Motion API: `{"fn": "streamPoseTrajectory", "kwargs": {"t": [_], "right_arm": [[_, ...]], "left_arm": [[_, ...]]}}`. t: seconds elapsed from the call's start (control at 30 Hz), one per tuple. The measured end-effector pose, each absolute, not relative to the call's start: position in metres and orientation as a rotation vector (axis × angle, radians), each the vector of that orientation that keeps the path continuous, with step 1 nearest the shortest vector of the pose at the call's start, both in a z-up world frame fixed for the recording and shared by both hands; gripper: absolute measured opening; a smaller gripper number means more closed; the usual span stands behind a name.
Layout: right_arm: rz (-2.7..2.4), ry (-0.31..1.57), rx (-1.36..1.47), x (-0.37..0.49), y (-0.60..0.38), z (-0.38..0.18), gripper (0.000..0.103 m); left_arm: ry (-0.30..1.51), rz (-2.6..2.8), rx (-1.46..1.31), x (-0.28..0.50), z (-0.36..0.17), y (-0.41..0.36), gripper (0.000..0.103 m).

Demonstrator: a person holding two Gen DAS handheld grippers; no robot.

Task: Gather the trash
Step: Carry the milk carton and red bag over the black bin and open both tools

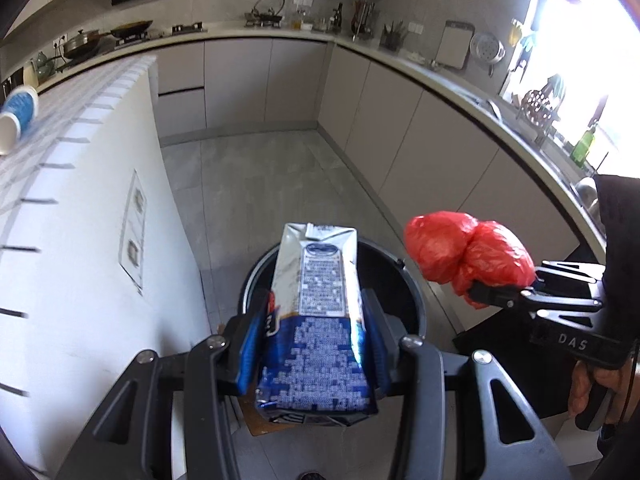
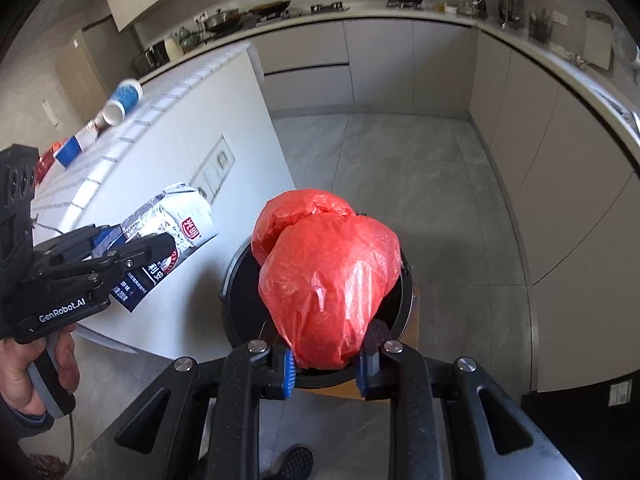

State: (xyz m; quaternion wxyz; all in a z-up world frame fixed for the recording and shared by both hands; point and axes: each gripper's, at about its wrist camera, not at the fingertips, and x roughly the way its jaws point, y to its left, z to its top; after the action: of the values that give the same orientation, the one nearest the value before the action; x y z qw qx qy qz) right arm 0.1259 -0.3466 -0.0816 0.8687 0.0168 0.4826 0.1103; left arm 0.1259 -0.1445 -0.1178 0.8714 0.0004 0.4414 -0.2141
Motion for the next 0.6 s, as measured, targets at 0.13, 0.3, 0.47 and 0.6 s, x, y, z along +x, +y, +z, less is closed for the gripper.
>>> {"fn": "streamPoseTrajectory", "kwargs": {"t": [0.13,0.3,0.47,0.6], "right_arm": [[0.247,1.047,0.025,0.134,-0.351,-0.106,0.024],[0.270,1.079,0.013,0.146,-0.349,-0.124,0.024],[0.286,1.110,-0.037,0.157,-0.348,-0.140,0.024],[0.314,1.123,-0.055,0.161,-0.347,-0.147,0.024]], "left_arm": [[0.957,-0.446,0.003,0.129,-0.137,-0.155,0.046],[0.982,-0.446,0.003,0.133,-0.153,-0.164,0.046],[1.010,-0.440,-0.015,0.140,-0.159,-0.167,0.046],[1.031,-0.449,-0.002,0.141,-0.171,-0.172,0.048]]}}
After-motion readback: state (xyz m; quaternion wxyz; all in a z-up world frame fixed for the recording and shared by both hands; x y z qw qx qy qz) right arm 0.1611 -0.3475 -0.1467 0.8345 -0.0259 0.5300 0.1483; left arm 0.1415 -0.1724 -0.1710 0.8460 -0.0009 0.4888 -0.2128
